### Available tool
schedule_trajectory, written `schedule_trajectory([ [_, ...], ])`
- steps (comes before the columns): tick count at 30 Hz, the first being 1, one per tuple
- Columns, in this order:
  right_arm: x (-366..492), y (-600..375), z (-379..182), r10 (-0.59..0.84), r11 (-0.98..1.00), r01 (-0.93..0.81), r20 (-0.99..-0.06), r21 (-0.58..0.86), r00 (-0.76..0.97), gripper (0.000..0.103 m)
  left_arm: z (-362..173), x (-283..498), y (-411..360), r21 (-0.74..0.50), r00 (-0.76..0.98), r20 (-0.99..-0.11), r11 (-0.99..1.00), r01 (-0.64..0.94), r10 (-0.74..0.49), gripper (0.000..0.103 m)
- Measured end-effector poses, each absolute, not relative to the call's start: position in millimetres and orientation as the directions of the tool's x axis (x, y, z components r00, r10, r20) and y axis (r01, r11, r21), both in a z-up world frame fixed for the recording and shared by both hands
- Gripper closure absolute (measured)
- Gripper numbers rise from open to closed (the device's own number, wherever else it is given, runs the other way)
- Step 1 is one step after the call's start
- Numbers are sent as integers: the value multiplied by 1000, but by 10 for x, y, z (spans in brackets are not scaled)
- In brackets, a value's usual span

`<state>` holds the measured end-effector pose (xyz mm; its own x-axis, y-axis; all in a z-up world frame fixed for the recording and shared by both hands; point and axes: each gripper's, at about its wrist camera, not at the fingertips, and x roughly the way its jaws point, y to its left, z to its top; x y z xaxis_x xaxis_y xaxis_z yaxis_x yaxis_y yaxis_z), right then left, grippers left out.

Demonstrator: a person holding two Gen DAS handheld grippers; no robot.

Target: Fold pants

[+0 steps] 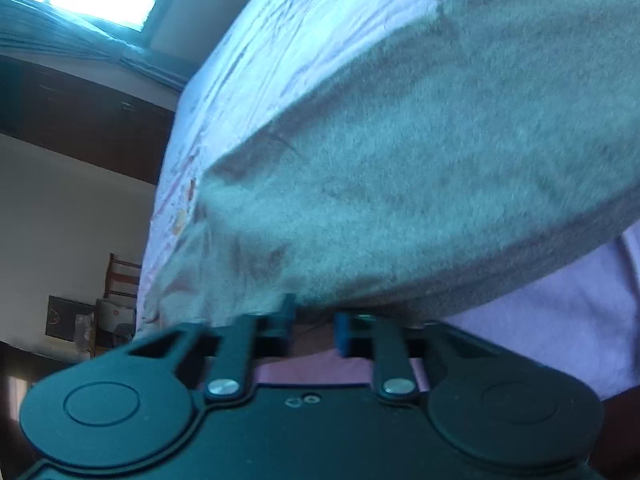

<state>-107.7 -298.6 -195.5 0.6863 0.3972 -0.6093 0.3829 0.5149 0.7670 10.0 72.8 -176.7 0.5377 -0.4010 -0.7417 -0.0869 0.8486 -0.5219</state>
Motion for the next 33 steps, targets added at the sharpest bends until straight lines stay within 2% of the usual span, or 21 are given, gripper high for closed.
schedule_trajectory([
  [4, -1125, -2938, -1892, 382, 530, 357, -592, 769, 709, 102, -1653, -5, 658, -474, 591, -717, 880, -26, -368, 89],
  [6, -1135, -2902, -1829, 381, 556, 329, -586, 763, 716, 102, -1700, -18, 646, -437, 568, -742, 899, -7, -356, 89],
  [10, -1084, -2904, -2047, 383, 576, 377, -647, 725, 660, 102, -1829, 33, 569, -385, 522, -785, 923, 13, -334, 87],
  [11, -1078, -2920, -2049, 391, 576, 372, -646, 727, 656, 101, -1773, 28, 557, -382, 522, -783, 924, 27, -339, 80],
  [12, -1073, -2930, -2011, 397, 587, 364, -648, 724, 650, 94, -1713, 20, 557, -394, 516, -778, 918, 43, -359, 67],
  [13, -1066, -2939, -1972, 412, 587, 355, -646, 727, 643, 83, -1635, 9, 565, -404, 515, -771, 913, 57, -374, 59],
  [14, -1067, -2947, -1919, 435, 582, 337, -633, 740, 640, 81, -1537, -19, 575, -410, 531, -756, 910, 71, -382, 49],
  [15, -1066, -2931, -1845, 447, 592, 313, -625, 743, 640, 80, -1432, -56, 587, -405, 558, -738, 910, 84, -380, 43],
  [17, -1046, -2899, -1703, 446, 645, 254, -625, 721, 641, 80, -1283, -102, 617, -395, 602, -709, 914, 94, -368, 39],
  [20, -879, -2909, -1552, 443, 673, 198, -603, 712, 663, 80, -1209, 77, 642, -375, 641, -685, 922, 100, -348, 36],
  [24, -428, -2895, -1477, 471, 697, 126, -583, 706, 662, 79, -1545, 465, 692, -300, 580, -770, 953, 35, -264, 36],
  [28, 142, -2870, -1364, 487, 742, 46, -585, 669, 648, 63, -1753, 569, 703, -271, 567, -788, 962, 27, -238, 36],
  [33, 920, -2714, -1251, 482, 812, -60, -609, 581, 630, 62, -1701, 573, 754, -300, 562, -786, 954, 17, -257, 36],
])
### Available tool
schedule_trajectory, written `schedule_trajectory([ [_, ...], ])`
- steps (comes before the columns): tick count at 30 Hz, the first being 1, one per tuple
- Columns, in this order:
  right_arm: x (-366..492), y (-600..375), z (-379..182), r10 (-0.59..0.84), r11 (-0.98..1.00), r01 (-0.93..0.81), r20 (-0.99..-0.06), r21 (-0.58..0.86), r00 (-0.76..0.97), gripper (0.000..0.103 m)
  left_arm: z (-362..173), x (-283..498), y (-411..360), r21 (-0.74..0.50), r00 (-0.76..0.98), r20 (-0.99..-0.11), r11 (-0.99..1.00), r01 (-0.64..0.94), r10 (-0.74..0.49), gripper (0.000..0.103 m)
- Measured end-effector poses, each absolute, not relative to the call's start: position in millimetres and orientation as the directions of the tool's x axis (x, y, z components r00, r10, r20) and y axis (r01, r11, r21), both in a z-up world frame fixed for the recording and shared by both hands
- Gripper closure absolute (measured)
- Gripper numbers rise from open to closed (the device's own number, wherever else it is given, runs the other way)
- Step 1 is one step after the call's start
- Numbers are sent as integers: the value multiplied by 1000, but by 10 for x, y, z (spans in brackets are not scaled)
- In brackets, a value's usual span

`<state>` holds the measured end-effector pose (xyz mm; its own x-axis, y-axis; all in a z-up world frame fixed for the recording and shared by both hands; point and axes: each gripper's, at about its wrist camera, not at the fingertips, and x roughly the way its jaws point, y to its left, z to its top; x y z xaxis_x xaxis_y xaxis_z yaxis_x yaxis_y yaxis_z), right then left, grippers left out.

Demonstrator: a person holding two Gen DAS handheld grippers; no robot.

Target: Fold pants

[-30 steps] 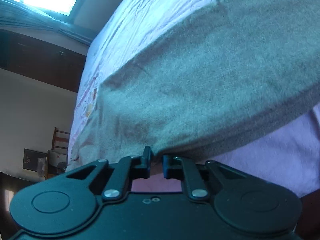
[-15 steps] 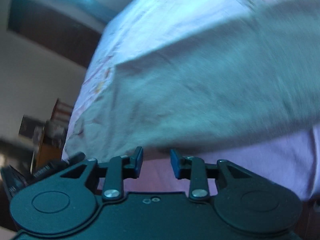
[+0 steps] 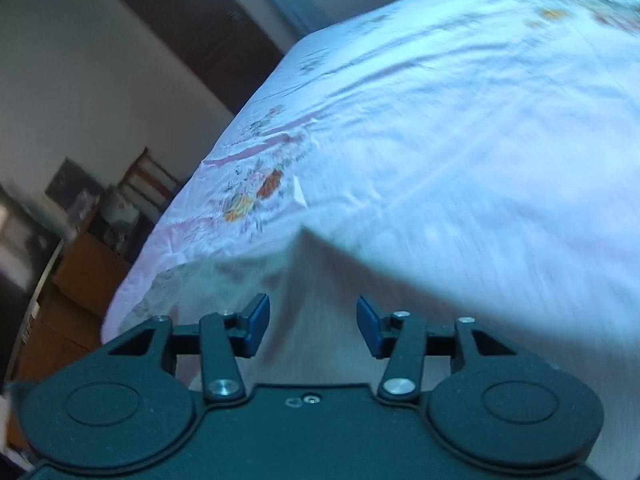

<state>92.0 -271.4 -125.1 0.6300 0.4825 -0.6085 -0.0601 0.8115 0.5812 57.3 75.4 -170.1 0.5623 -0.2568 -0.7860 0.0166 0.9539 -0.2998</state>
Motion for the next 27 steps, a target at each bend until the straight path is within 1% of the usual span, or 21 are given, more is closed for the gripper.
schedule_trajectory([
  [3, 1314, -2603, -1268, 448, 858, -98, -643, 504, 621, 57, -1726, 574, 832, -335, 563, -782, 942, -16, -268, 36],
  [5, 1535, -2512, -1330, 456, 867, -133, -656, 480, 602, 48, -1764, 573, 857, -347, 562, -780, 937, -24, -275, 36],
  [6, 1655, -2458, -1390, 479, 861, -157, -667, 484, 570, 41, -1771, 576, 859, -347, 561, -781, 938, -23, -275, 36],
  [8, 1791, -2369, -1499, 503, 858, -198, -696, 474, 513, 42, -1786, 584, 855, -342, 560, -783, 939, -23, -272, 36],
  [10, 1846, -2280, -1592, 516, 856, -236, -722, 460, 462, 73, -1783, 579, 842, -335, 560, -784, 942, -19, -268, 36],
  [11, 1848, -2238, -1618, 516, 856, -248, -725, 453, 457, 75, -1783, 575, 842, -336, 560, -784, 942, -20, -268, 36],
  [12, 1813, -2222, -1611, 512, 858, -261, -718, 441, 470, 88, -1789, 574, 841, -338, 560, -784, 941, -22, -268, 36],
  [14, 1743, -2233, -1563, 479, 878, -264, -709, 400, 518, 97, -1785, 584, 827, -330, 558, -786, 944, -19, -264, 36],
  [15, 1732, -2230, -1530, 431, 902, -253, -705, 349, 564, 103, -1786, 587, 812, -321, 559, -788, 947, -13, -259, 36],
  [16, 1723, -2246, -1520, 396, 918, -240, -699, 317, 595, 103, -1791, 592, 801, -314, 559, -789, 949, -12, -254, 36],
  [17, 1757, -2271, -1565, 364, 930, -203, -714, 305, 598, 103, -1793, 593, 791, -312, 562, -788, 950, -12, -252, 36],
  [18, 1791, -2261, -1652, 358, 933, -187, -742, 307, 567, 103, -1792, 594, 785, -309, 564, -788, 951, -11, -249, 36],
  [20, 1727, -2183, -1710, 350, 937, -221, -749, 271, 563, 103, -1751, 597, 787, -309, 565, -787, 951, -14, -248, 36],
  [22, 1646, -2251, -1614, 351, 935, -187, -721, 300, 598, 103, -1634, 578, 790, -312, 589, -771, 950, -18, -242, 36],
  [23, 1592, -2302, -1506, 342, 936, -164, -700, 310, 627, 101, -1553, 569, 779, -303, 613, -754, 953, -5, -237, 36],
  [24, 1523, -2346, -1417, 342, 934, -158, -677, 320, 651, 98, -1473, 582, 765, -292, 639, -733, 956, 11, -232, 36],
  [27, 1335, -2372, -1248, 367, 921, -167, -639, 351, 676, 97, -1386, 788, 754, -264, 672, -707, 964, 39, -221, 36],
])
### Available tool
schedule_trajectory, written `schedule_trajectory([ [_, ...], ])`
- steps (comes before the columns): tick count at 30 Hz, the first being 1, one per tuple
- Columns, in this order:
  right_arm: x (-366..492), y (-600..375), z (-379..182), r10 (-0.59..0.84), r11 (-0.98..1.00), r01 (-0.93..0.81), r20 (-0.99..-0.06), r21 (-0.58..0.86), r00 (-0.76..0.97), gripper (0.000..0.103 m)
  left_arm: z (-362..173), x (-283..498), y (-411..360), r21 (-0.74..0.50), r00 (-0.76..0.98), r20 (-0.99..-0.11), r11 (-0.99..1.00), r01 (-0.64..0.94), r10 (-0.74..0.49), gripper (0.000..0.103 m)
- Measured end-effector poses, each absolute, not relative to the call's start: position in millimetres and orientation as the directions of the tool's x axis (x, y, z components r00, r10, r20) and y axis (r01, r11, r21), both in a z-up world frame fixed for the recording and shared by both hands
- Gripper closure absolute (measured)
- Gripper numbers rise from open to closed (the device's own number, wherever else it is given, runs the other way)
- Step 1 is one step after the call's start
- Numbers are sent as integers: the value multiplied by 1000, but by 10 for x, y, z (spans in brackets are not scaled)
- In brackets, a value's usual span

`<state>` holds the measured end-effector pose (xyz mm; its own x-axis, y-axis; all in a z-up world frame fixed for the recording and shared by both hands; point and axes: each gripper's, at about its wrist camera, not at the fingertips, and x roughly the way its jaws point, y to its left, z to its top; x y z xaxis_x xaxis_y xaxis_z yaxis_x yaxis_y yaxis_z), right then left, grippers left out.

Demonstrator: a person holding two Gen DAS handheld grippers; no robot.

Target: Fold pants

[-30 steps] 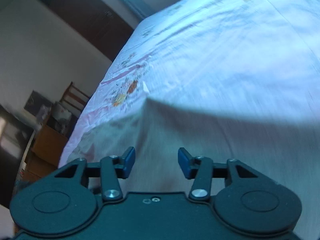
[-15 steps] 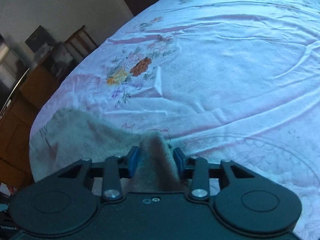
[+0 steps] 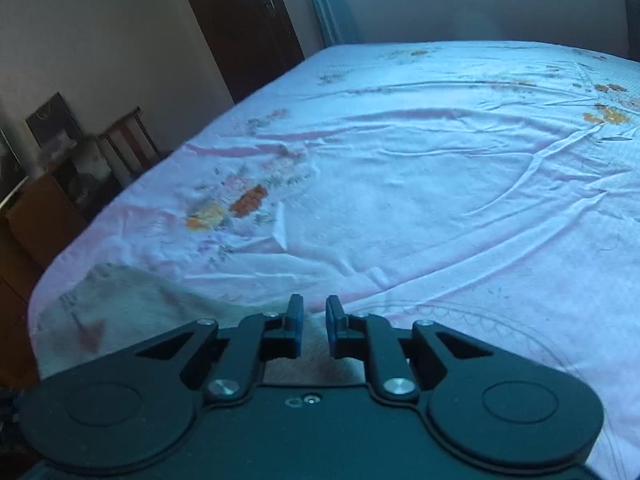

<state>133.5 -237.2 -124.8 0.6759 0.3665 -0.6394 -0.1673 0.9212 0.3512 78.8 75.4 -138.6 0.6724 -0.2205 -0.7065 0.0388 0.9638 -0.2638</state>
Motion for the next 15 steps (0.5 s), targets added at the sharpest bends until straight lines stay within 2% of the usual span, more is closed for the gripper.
schedule_trajectory([
  [4, 1128, -2361, -1301, 398, 902, -151, -646, 404, 651, 93, -1625, 1107, 1122, -218, 657, -749, 968, -122, -86, 36],
  [5, 1082, -2343, -1346, 396, 903, -142, -654, 406, 644, 93, -1743, 1130, 1252, -216, 638, -767, 963, -160, -66, 40],
  [6, 1041, -2352, -1382, 395, 901, -131, -659, 413, 640, 93, -1868, 1132, 1397, -252, 622, -779, 950, -185, -86, 63],
  [8, 989, -2363, -1494, 371, 908, -87, -689, 410, 623, 93, -1911, 1089, 1491, -214, 615, -788, 953, -214, -39, 89],
  [10, 943, -2403, -1593, 349, 912, -44, -718, 407, 602, 97, -1820, 1038, 1485, -228, 615, -788, 947, -226, -43, 88],
  [11, 889, -2446, -1576, 354, 904, -29, -708, 427, 612, 95, -1748, 995, 1434, -229, 629, -776, 948, -221, -41, 87],
  [13, 732, -2526, -1463, 347, 897, -20, -677, 441, 649, 89, -1624, 898, 1260, -234, 656, -752, 957, -170, -67, 74],
  [15, 508, -2649, -1364, 331, 892, 4, -661, 451, 673, 88, -1502, 798, 1028, -261, 680, -722, 960, -98, -127, 36],
])
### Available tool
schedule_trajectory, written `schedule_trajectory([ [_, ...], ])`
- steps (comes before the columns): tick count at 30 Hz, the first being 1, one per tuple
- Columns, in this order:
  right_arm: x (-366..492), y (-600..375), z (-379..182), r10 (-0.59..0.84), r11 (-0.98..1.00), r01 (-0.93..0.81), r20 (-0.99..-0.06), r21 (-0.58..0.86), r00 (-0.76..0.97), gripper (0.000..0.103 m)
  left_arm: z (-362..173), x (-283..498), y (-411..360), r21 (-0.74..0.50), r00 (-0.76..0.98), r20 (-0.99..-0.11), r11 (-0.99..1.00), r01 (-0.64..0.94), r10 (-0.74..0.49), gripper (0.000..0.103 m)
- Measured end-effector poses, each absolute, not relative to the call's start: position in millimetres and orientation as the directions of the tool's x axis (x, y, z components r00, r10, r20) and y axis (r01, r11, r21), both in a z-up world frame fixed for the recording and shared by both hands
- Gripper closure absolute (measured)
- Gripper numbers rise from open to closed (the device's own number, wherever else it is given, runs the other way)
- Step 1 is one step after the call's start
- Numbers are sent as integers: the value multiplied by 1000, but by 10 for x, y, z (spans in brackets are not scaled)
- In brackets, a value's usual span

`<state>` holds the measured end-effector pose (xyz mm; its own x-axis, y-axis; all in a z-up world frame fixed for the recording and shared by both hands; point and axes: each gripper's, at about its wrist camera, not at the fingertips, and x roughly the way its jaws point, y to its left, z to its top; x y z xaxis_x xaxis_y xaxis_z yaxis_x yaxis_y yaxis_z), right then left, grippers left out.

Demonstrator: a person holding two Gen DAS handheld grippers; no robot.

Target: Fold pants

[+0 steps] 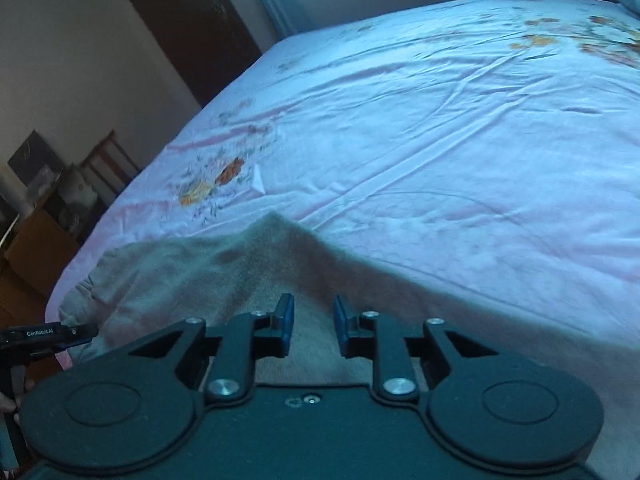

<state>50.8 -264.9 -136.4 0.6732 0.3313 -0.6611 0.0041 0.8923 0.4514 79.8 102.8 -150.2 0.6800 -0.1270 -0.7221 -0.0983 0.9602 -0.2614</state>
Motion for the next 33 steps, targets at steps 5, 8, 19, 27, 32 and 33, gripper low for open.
schedule_trajectory([
  [5, -177, -2981, -1266, 225, 894, 122, -669, 430, 709, 79, -1388, 551, 120, -244, 648, -707, 958, 151, -283, 27],
  [8, -531, -3073, -1300, 162, 899, 187, -696, 397, 700, 72, -1427, 406, -394, -252, 595, -719, 932, 260, -360, 27],
  [19, -1583, -3684, -1450, -27, 806, 435, -710, 401, 704, 34, -1592, -54, -1470, -61, 529, -785, 891, 451, -322, 22],
  [27, -1779, -3783, -1440, -70, 796, 459, -694, 394, 717, 9, -1556, -79, -1488, -54, 530, -793, 901, 431, -301, 18],
  [32, -1984, -4071, -1410, -121, 732, 527, -679, 432, 724, 6, -1564, -81, -1548, -43, 534, -792, 899, 435, -296, 17],
  [33, -2033, -4158, -1431, -116, 709, 542, -684, 451, 720, 7, -1562, -86, -1559, -44, 533, -792, 898, 437, -299, 16],
])
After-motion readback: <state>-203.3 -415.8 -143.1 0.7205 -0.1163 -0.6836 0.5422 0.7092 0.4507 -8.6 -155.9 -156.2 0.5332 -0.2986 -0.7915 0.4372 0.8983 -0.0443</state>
